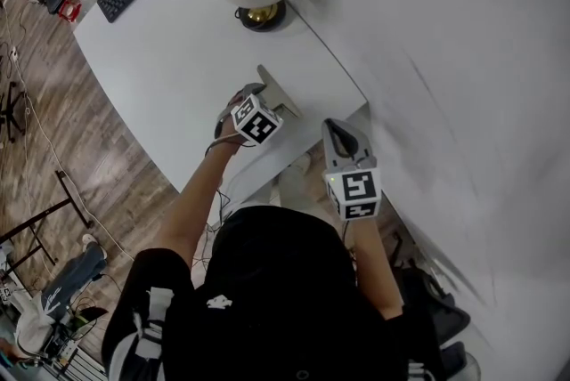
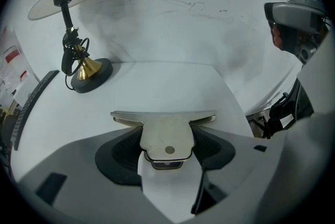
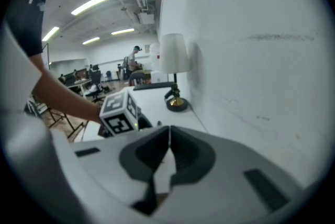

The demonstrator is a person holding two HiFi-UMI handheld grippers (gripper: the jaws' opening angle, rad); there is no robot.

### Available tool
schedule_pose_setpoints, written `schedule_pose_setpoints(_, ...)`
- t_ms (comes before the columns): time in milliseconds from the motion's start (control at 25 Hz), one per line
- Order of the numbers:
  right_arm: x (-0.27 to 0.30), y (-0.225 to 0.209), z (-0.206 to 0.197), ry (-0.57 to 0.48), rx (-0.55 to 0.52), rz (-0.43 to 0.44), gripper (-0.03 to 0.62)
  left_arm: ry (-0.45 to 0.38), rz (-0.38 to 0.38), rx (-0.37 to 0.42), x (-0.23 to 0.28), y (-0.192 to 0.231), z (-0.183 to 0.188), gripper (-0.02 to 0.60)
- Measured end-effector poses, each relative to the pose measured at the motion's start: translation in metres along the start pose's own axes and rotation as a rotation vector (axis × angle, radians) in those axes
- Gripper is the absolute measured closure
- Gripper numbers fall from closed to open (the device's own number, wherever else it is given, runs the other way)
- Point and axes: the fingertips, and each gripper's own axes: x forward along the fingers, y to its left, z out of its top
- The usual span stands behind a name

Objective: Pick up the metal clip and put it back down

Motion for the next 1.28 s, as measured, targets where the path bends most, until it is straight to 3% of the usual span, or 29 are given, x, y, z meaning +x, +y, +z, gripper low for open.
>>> schedule_pose_setpoints(200, -0.003, -0.004, 0.002, -0.008, 0.004, -0.012, 0.559, -0.01, 0.015, -0.031, -0.008, 0.005, -0.001, 0.276)
schedule_pose_setpoints(480, -0.013, -0.013, 0.007, -0.032, 0.014, -0.044, 0.559, -0.119, 0.037, -0.103, -0.042, 0.007, 0.019, 0.276)
schedule_pose_setpoints(960, -0.032, -0.022, 0.041, -0.123, -0.034, -0.086, 0.559, -0.232, 0.079, -0.141, -0.108, -0.001, 0.023, 0.276)
schedule_pose_setpoints(1280, -0.046, -0.031, 0.068, -0.185, -0.001, -0.101, 0.56, -0.346, 0.138, -0.154, -0.17, -0.005, 0.044, 0.276)
